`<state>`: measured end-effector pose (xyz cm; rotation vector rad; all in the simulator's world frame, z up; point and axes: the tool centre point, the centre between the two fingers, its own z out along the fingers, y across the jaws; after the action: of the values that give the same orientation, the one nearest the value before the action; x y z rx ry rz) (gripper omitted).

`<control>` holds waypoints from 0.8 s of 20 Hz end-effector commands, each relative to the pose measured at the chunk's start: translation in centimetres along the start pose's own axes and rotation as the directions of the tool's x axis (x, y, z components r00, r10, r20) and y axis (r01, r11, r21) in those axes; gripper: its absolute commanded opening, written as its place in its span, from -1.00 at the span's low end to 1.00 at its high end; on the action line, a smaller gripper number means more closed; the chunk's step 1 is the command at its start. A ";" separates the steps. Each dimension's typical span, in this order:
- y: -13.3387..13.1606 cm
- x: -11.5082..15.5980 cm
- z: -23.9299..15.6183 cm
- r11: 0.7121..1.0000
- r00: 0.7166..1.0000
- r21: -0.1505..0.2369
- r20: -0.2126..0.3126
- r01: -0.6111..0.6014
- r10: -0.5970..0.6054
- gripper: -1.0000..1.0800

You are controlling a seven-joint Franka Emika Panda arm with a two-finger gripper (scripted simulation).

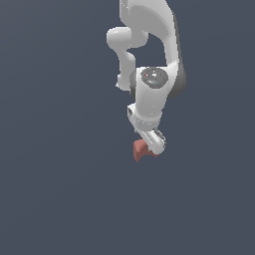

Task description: Pick up the object and move it to a goal position.

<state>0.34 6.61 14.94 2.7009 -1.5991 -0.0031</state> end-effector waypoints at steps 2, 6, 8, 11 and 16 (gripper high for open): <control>-0.4 -0.7 0.1 0.997 0.997 0.001 0.000 -0.077 0.077 0.92; -0.7 -1.3 0.2 0.989 0.989 0.002 0.000 -0.146 0.146 0.92; -0.8 -1.6 0.3 0.985 0.985 0.002 0.000 -0.174 0.174 0.92; -1.0 -1.9 0.3 0.978 0.978 0.003 0.000 -0.206 0.206 0.92; -1.1 -2.2 0.4 0.971 0.971 0.003 0.001 -0.237 0.237 0.92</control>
<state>0.26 8.96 14.59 2.5017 -1.9000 -0.0003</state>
